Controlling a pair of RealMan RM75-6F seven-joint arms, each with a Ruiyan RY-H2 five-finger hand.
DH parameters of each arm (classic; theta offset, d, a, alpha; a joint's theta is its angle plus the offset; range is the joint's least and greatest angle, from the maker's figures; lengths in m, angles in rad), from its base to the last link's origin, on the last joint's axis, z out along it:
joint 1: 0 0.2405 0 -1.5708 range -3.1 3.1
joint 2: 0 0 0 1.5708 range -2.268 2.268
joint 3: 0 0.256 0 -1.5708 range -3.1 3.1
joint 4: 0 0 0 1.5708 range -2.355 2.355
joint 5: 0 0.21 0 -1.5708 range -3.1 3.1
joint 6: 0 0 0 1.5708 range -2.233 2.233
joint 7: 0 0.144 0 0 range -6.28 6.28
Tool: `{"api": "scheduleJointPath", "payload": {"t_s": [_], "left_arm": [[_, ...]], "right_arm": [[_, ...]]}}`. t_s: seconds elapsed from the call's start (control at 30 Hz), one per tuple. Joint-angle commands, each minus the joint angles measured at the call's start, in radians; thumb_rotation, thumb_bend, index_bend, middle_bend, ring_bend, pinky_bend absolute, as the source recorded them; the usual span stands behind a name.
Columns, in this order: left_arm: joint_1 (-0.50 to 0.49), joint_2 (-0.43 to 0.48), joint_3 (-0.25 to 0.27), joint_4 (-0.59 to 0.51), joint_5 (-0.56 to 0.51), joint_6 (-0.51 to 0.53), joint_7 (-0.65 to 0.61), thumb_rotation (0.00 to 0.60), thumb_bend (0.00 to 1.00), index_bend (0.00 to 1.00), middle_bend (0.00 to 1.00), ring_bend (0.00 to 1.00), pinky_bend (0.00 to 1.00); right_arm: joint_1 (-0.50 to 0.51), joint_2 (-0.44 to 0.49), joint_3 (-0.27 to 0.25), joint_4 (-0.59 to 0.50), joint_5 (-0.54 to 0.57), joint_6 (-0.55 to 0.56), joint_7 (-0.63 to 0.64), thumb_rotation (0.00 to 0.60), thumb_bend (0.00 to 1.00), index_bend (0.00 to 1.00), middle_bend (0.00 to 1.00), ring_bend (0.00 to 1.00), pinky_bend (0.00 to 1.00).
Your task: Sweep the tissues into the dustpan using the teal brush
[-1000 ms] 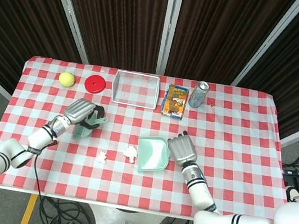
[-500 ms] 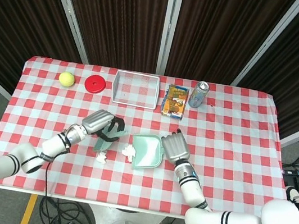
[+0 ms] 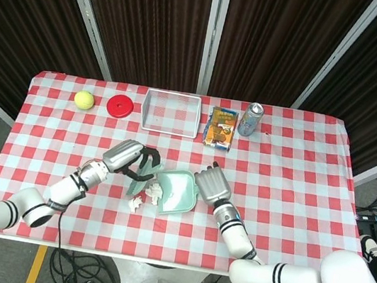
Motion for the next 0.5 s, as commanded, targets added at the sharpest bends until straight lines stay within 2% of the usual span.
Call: {"api": "scheduleJointPath", "payload": {"t_s": [0.03,0.27,0.37,0.5], "left_arm": [[0.073,0.075,0.003,-0.115,-0.069,0.033,0.108,0.600,0.43,0.55,0.55,0.64,0.86],[0.171,0.084,0.009,-0.265,-0.175,0.084,0.308,0.600,0.43,0.55,0.55,0.64,0.86],[0.201,0.050,0.005,-0.310,-0.208,0.108,0.381,0.600,0.43,0.55,0.55,0.64,0.86],[0.221,-0.022,-0.019,-0.309,-0.239,0.144,0.474,0.600,0.43,0.55,0.55,0.64,0.86]], "right_arm": [[-0.001,0.010,-0.006,0.005,-0.015,-0.014,0.014,0.600,0.37,0.67,0.62,0.37,0.24],[-0.001,0.037,-0.022,0.014,-0.040,-0.040,0.028,0.600,0.37,0.67,0.62,0.37,0.24],[-0.002,0.045,-0.022,0.013,-0.039,-0.046,0.035,0.600,0.37,0.67,0.62,0.37,0.24],[-0.003,0.052,-0.022,0.006,-0.038,-0.043,0.036,0.600,0.37,0.67,0.62,0.37,0.24]]}}
